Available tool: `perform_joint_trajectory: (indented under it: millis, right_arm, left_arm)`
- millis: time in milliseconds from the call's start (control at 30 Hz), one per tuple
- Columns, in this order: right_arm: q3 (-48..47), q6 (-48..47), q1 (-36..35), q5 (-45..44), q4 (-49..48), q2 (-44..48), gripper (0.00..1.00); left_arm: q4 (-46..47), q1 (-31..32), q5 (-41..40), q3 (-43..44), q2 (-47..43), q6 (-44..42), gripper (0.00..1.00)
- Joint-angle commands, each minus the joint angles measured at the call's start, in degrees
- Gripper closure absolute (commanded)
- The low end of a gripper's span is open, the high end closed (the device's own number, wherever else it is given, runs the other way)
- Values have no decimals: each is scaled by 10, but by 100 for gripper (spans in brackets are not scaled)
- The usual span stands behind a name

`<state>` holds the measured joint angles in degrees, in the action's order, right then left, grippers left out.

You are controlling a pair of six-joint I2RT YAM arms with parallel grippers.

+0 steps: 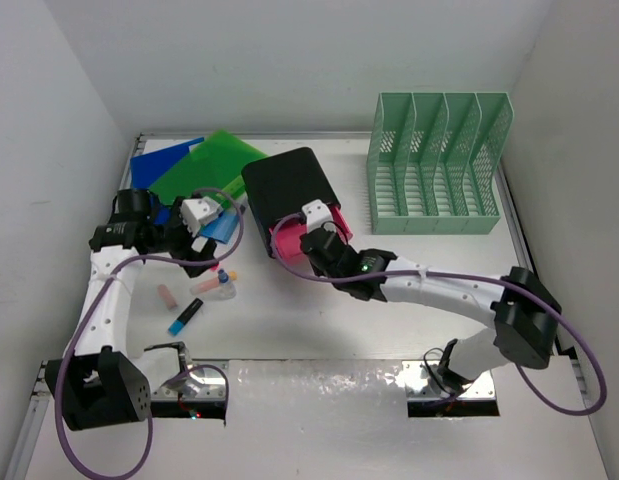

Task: Organize the desk

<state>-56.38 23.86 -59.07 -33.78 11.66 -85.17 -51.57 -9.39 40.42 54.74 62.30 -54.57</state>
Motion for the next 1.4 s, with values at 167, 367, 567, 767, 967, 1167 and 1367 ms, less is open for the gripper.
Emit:
perform_joint_trajectory:
  millis: [167, 367, 567, 767, 967, 1167, 1367]
  right_arm:
    - [48, 18, -15, 71, 46, 76, 24]
    - [52, 0, -17, 95, 71, 115, 1]
    - [79, -11, -17, 82, 68, 174, 1]
    - [104, -14, -17, 58, 59, 210, 1]
    - [104, -16, -18, 57, 60, 216, 1]
    - [105, -27, -17, 60, 54, 214, 1]
    - [73, -115, -16, 122, 42, 207, 1]
  left_arm:
    - [-97, 5, 65, 3, -14, -153, 0]
    - [-5, 88, -3, -42, -10, -60, 0]
    - [78, 132, -76, -90, 5, -13, 2]
    - [132, 149, -99, -120, 35, 17, 17]
    - [151, 169, -111, -141, 61, 27, 36]
    - [109, 169, -106, -133, 60, 4, 74]
    - [56, 169, -82, -73, 51, 35, 100]
